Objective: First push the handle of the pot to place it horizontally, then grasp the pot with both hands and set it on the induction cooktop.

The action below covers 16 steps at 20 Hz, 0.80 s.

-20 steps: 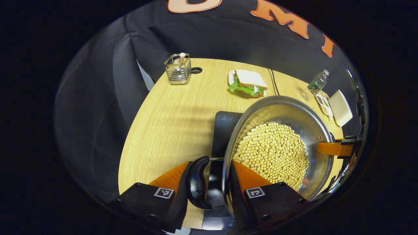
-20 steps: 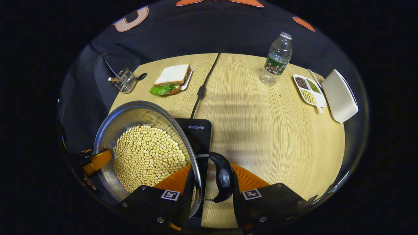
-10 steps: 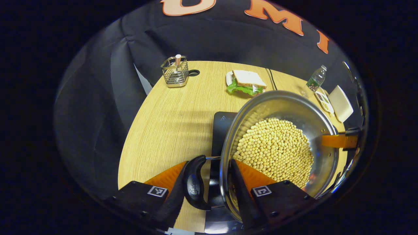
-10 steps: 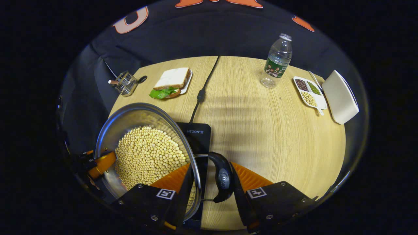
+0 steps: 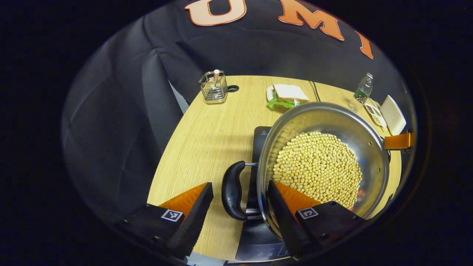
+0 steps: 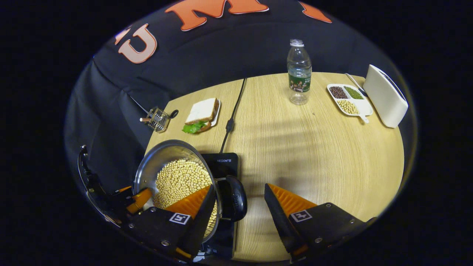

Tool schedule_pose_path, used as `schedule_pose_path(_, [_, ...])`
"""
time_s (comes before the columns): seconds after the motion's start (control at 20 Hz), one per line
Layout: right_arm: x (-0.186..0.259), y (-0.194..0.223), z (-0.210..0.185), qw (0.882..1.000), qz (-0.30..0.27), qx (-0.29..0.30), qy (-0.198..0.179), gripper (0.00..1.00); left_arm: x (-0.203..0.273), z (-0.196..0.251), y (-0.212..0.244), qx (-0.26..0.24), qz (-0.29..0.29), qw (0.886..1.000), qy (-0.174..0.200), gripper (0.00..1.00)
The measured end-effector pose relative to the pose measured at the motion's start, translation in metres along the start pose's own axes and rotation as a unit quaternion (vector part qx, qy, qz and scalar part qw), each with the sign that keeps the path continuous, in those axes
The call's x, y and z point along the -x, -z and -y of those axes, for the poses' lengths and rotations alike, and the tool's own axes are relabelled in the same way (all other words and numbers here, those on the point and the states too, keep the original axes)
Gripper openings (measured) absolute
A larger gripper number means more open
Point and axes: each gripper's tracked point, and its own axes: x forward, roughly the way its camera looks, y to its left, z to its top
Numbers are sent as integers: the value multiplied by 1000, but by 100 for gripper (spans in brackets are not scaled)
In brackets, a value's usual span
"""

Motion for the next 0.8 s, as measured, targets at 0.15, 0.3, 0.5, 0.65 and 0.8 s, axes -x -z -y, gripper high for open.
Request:
schedule_pose_path(0.15, [19, -8, 9, 1000, 18, -3, -13, 83, 21, -4, -15, -4, 24, 999, -27, 100])
schedule_pose_path(0.3, [46, -28, 23, 998, 55, 7, -17, 83, 58, -13, -48, -7, 72, 996, -58, 97])
schedule_pose_path(0.5, [92, -68, 51, 992, 126, 27, -8, 83, 119, -5, -99, 13, 148, 987, -68, 96])
schedule_pose_path(0.65, [133, -101, 73, 983, 180, 42, 6, 83, 163, 9, -147, 41, 215, 974, -53, 96])
schedule_pose_path(0.8, [188, -144, 94, 964, 254, 77, 25, 84, 220, 27, -192, 56, 291, 954, -36, 96])
